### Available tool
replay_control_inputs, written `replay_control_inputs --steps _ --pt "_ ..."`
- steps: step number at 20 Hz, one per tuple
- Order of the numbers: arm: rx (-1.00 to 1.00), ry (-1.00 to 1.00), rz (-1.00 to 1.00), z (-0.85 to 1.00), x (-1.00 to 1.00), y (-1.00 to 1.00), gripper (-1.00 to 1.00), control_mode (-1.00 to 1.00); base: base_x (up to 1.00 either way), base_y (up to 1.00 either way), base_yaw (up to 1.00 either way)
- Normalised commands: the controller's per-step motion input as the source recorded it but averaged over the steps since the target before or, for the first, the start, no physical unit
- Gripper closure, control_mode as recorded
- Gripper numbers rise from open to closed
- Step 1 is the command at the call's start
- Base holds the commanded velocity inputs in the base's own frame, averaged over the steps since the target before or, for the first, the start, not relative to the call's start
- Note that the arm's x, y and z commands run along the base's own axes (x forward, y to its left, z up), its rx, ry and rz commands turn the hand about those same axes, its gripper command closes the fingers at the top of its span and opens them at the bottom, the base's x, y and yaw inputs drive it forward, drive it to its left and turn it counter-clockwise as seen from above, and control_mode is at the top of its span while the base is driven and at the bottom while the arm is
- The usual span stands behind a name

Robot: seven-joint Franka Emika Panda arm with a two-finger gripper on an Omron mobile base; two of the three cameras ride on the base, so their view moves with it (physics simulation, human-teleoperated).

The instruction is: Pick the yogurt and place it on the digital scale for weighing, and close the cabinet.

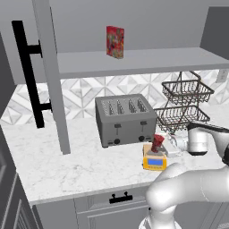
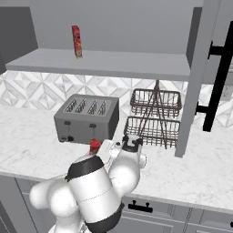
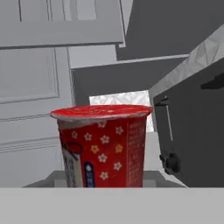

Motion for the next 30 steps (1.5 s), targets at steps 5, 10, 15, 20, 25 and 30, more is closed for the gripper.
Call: replay_control_inputs --steps 5,10,15,20,25,30 --pt "-0.13 0.07 -0.03 0.00 0.00 0.00 1.00 -1.00 0.00 0.00 0.00" --pt "-0.20 -0.01 -0.03 -0.02 -0.20 0.00 1.00 -1.00 0.00 0.00 0.00" --pt "-0.07 -0.03 0.00 -0.06 -0.32 0.15 1.00 -1.00 0.00 0.00 0.00" --pt "0.04 -0.05 0.00 0.00 -0.01 0.26 1.00 -1.00 0.00 0.00 0.00" --pt "0.02 -0.07 0.00 0.00 0.16 -0.07 1.00 -1.00 0.00 0.00 0.00" --pt "0.00 0.00 0.00 0.00 0.00 -0.39 1.00 -1.00 0.00 0.00 0.00"
